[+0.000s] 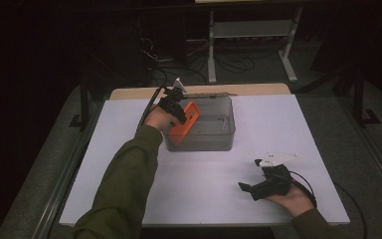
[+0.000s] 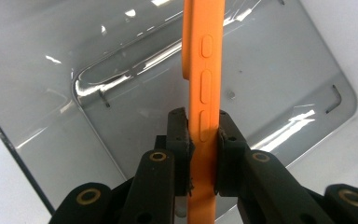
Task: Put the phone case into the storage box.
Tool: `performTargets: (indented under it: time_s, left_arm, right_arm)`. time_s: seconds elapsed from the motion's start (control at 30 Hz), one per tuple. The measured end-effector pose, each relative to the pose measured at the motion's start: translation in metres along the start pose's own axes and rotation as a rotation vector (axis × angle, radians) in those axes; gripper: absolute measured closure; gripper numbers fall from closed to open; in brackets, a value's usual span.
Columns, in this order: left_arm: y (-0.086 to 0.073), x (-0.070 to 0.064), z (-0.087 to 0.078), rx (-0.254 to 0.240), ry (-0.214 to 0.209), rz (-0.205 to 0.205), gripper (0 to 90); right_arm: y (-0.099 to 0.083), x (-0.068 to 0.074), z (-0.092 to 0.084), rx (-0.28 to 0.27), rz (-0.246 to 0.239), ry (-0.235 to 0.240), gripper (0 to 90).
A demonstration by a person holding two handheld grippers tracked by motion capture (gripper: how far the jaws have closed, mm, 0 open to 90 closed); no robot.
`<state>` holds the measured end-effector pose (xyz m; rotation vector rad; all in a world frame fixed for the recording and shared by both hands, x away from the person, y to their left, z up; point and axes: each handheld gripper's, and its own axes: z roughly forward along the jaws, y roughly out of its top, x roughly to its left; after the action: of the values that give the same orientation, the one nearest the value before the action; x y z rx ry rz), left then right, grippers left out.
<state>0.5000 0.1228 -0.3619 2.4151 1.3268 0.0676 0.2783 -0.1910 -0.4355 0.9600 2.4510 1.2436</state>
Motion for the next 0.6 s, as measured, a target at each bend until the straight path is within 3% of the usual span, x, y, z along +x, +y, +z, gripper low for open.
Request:
performTargets:
  time_s: [0.6]
  left_arm:
    - [0.0001,0.0052,-0.0010,0.013,0.027,-0.096,78.6]
  right_arm:
    - [0.0002,-0.0001,-0.0009,-0.004,-0.002,0.001,0.0]
